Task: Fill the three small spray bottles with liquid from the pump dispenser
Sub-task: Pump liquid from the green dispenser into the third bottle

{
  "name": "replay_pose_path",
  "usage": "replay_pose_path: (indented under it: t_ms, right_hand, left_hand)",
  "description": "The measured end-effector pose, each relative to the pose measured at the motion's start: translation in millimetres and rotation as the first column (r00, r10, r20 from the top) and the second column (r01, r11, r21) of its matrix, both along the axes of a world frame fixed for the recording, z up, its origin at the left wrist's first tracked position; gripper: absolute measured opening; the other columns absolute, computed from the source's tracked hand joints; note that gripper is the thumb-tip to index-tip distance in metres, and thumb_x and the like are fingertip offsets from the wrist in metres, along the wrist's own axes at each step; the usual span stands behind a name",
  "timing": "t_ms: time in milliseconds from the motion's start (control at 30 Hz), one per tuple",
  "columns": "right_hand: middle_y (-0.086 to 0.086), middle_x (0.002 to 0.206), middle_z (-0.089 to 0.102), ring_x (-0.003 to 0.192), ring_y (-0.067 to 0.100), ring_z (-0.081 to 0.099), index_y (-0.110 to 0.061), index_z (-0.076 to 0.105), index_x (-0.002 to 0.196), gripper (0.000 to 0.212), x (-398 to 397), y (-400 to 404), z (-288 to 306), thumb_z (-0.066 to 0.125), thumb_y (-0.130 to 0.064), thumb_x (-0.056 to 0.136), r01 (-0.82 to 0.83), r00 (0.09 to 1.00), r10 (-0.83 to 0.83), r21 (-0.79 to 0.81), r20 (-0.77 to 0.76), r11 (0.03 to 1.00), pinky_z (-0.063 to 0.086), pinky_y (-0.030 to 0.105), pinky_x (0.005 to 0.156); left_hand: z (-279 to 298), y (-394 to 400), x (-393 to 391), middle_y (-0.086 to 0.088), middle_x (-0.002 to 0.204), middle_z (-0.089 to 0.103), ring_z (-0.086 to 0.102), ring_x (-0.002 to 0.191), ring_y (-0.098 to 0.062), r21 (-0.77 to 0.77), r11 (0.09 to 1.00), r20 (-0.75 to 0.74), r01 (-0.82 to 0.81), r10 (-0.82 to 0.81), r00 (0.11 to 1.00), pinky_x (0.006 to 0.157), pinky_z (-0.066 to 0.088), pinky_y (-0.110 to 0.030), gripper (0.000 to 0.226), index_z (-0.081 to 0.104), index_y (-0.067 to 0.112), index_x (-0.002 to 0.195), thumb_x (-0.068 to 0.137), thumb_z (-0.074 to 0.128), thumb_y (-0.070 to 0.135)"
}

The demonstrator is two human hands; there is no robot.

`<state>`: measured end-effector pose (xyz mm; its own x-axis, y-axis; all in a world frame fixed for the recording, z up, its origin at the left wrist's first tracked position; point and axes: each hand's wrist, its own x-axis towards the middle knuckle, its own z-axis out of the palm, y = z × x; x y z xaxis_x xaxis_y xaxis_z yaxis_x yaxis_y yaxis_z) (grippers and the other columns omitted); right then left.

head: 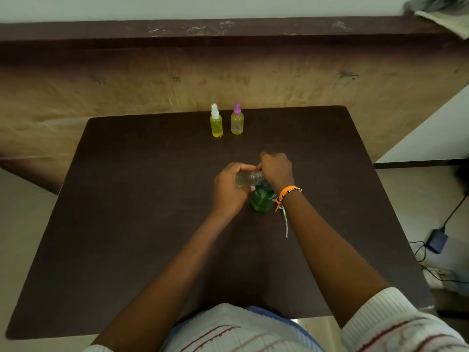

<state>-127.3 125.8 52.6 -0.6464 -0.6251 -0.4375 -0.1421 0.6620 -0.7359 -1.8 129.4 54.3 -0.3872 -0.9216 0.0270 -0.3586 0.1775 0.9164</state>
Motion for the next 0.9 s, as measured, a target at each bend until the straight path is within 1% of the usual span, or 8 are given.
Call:
replay_pose_path:
  t_ms: [133, 267, 400, 500, 600, 700, 800, 900]
  right_hand:
    - [0.015, 0.109, 0.068, 0.1, 0.033, 0.061, -0.006, 0.072, 0.097, 0.039, 0, 1, 0, 0.047, -0.035, 0.087, 0.012, 1.0, -0.012, 0.003, -0.011, 1.0, 0.048, 0.037, 0.089]
    - [0.014, 0.11, 0.068, 0.1, 0.033, 0.062, -0.008, 0.072, 0.099, 0.05, 2, 0, 10, 0.046, -0.042, 0.073, -0.02, 0.998, 0.019, 0.018, 0.064, 1.0, 0.051, 0.041, 0.092]
    - [0.013, 0.106, 0.069, 0.098, 0.032, 0.062, -0.009, 0.074, 0.093, 0.037, -1, 0, 8, 0.049, -0.035, 0.082, -0.028, 0.996, 0.026, 0.02, 0.082, 0.999, 0.051, 0.04, 0.09]
    - [0.014, 0.112, 0.068, 0.102, 0.033, 0.061, -0.008, 0.072, 0.103, 0.05, 3, 1, 7, 0.045, -0.041, 0.077, 0.013, 0.999, -0.014, 0.009, 0.049, 1.0, 0.05, 0.039, 0.091]
    - [0.015, 0.116, 0.066, 0.104, 0.034, 0.061, -0.007, 0.071, 0.106, 0.044, 5, 1, 4, 0.047, -0.039, 0.086, 0.034, 0.999, -0.034, 0.017, -0.007, 0.999, 0.047, 0.036, 0.087]
    - [0.015, 0.118, 0.066, 0.106, 0.035, 0.06, -0.007, 0.071, 0.106, 0.043, 5, 2, 5, 0.047, -0.038, 0.088, 0.045, 0.999, -0.045, 0.018, -0.018, 0.999, 0.046, 0.036, 0.087]
    - [0.016, 0.119, 0.066, 0.108, 0.036, 0.06, -0.007, 0.07, 0.11, 0.053, 8, 4, 11, 0.045, -0.043, 0.08, 0.023, 0.999, -0.023, 0.021, 0.023, 1.0, 0.049, 0.039, 0.094]
    - [0.016, 0.118, 0.066, 0.106, 0.035, 0.061, -0.006, 0.069, 0.11, 0.061, 8, 3, 15, 0.042, -0.043, 0.07, 0.002, 0.998, -0.003, 0.016, 0.068, 1.0, 0.05, 0.04, 0.094]
  left_hand:
    - [-1, -1, 0, 0.004, 0.094, 0.065, 0.059, 0.082, -0.006, 0.006, 1.0, 0.003, 0.001, -0.001, 1.0, 0.069, 0.043, -0.009, 0.043, 0.069, 0.015, 0.097, 0.06, 0.072, -0.007]
    - [5, -1, 0, 0.008, 0.091, 0.063, 0.056, 0.078, 0.002, 0.005, 1.0, -0.01, 0.01, -0.01, 1.0, 0.066, 0.04, -0.003, 0.042, 0.068, 0.016, 0.096, 0.061, 0.072, -0.008]
    - [7, -1, 1, 0.009, 0.089, 0.062, 0.056, 0.076, 0.004, 0.005, 1.0, -0.028, 0.012, -0.012, 1.0, 0.065, 0.041, -0.004, 0.043, 0.068, 0.017, 0.094, 0.06, 0.071, -0.009]
    - [5, -1, 1, 0.008, 0.091, 0.062, 0.055, 0.077, 0.003, 0.003, 1.0, -0.003, 0.012, -0.012, 1.0, 0.066, 0.04, -0.002, 0.043, 0.068, 0.014, 0.096, 0.06, 0.072, -0.009]
    - [3, -1, 1, 0.007, 0.092, 0.062, 0.057, 0.081, -0.005, 0.01, 1.0, 0.014, 0.003, -0.003, 1.0, 0.066, 0.039, -0.002, 0.043, 0.069, 0.013, 0.097, 0.06, 0.073, -0.008]
    - [2, -2, 0, 0.006, 0.092, 0.063, 0.057, 0.081, -0.007, 0.005, 1.0, 0.007, 0.011, -0.011, 1.0, 0.066, 0.04, -0.004, 0.043, 0.068, 0.013, 0.096, 0.059, 0.072, -0.009]
    - [4, -2, 1, 0.005, 0.093, 0.064, 0.057, 0.08, -0.005, -0.002, 1.0, 0.014, 0.018, -0.018, 1.0, 0.065, 0.04, -0.004, 0.043, 0.068, 0.015, 0.096, 0.06, 0.073, -0.008]
    - [6, -2, 2, 0.005, 0.093, 0.063, 0.055, 0.077, 0.001, -0.011, 1.0, 0.002, 0.018, -0.018, 1.0, 0.065, 0.04, -0.003, 0.042, 0.068, 0.015, 0.096, 0.061, 0.073, -0.007]
